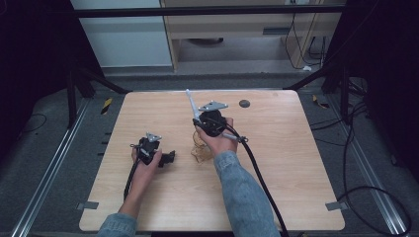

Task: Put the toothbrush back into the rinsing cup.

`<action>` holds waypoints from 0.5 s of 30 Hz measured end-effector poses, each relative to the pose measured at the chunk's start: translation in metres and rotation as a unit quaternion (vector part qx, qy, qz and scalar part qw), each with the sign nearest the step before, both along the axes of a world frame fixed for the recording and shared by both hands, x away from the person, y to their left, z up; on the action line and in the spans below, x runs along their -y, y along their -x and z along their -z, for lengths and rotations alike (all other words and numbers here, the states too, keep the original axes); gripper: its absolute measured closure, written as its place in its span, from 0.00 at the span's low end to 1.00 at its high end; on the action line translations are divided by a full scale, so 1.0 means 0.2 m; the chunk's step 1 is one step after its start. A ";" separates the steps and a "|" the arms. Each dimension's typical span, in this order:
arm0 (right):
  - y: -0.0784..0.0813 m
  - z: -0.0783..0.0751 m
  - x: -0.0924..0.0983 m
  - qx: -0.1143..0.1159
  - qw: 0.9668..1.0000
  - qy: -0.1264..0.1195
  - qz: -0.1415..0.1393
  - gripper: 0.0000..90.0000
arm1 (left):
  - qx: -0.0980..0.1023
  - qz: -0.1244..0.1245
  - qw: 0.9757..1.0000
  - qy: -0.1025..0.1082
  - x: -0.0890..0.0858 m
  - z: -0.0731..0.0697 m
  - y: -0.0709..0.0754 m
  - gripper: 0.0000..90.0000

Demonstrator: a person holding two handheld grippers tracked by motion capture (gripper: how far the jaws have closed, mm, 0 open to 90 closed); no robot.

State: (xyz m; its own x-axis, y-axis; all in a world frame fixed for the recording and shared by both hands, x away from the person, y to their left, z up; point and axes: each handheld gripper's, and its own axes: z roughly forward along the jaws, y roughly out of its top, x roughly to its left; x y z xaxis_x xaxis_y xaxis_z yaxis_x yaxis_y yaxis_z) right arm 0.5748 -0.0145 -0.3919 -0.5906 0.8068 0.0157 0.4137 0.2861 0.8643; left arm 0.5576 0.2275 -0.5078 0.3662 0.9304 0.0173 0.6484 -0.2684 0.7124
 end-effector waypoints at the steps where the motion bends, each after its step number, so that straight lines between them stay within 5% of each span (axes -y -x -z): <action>1: 0.00 0.00 0.00 0.001 1.000 0.002 -0.001 0.74 | 0.000 0.000 1.000 0.000 0.00 0.00 0.00 0.00; 15: 0.00 0.03 0.01 -0.010 1.000 0.008 -0.003 0.74 | 0.000 0.001 1.000 -0.001 0.00 0.00 0.00 0.00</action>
State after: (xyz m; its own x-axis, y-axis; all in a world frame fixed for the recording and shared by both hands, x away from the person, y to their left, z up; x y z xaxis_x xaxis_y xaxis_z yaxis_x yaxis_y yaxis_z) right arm 0.5743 -0.0159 -0.3978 -0.5952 0.8034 0.0143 0.4297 0.3032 0.8505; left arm 0.5577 0.2277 -0.5078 0.3689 0.9293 0.0189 0.6483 -0.2718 0.7113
